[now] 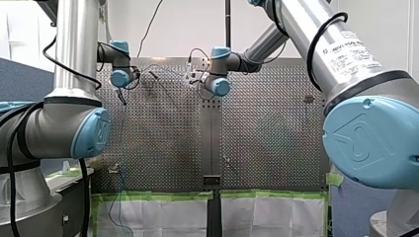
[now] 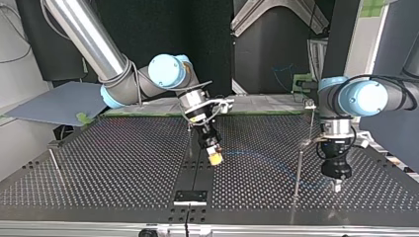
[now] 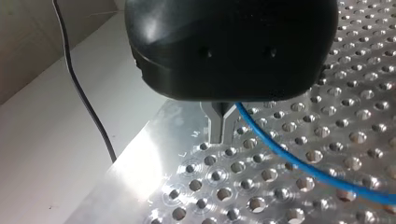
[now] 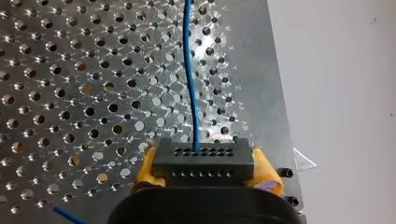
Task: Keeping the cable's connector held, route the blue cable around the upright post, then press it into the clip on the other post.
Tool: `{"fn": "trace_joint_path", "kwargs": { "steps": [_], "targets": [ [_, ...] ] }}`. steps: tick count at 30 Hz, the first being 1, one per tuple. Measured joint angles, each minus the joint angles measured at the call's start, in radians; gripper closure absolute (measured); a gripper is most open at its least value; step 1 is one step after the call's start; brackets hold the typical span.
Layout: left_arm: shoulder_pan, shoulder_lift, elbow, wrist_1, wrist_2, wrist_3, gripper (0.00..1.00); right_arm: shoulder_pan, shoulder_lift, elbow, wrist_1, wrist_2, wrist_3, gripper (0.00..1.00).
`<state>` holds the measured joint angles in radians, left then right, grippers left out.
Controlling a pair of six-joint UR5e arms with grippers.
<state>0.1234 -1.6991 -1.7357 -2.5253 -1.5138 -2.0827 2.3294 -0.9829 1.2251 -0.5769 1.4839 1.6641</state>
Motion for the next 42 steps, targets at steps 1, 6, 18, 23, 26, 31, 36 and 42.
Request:
{"fn": "trace_joint_path", "kwargs": {
  "steps": [1,6,18,23,26,31,36,42],
  "targets": [
    [-0.002,0.0,0.0,0.0,0.0,-0.004,1.0,0.0,0.001,0.0,0.001,0.0,-0.001,1.0],
    [-0.013,-0.006,0.0,-0.002,0.005,-0.026,1.0,-0.002,0.022,0.001,0.012,0.005,-0.011,1.0],
    [-0.044,-0.063,0.0,-0.029,-0.014,-0.033,1.0,-0.008,0.1,0.001,0.018,0.012,-0.022,1.0],
    [-0.055,-0.081,0.0,-0.039,-0.016,-0.032,1.0,-0.011,0.125,0.002,0.018,0.011,-0.022,1.0],
    [-0.064,-0.094,0.0,-0.042,-0.013,-0.031,1.0,-0.012,0.134,0.003,0.018,0.011,-0.023,1.0],
    [-0.076,-0.101,0.0,-0.044,-0.005,-0.031,0.86,-0.016,0.151,0.003,0.018,0.01,-0.022,1.0],
    [-0.084,-0.102,0.0,-0.051,0.006,-0.036,0.42,-0.02,0.177,0.003,0.022,0.01,-0.022,1.0],
    [-0.087,-0.102,0.0,-0.068,0.013,-0.054,0.33,-0.026,0.206,0.012,0.024,0.012,-0.022,1.0]
  ]
}}
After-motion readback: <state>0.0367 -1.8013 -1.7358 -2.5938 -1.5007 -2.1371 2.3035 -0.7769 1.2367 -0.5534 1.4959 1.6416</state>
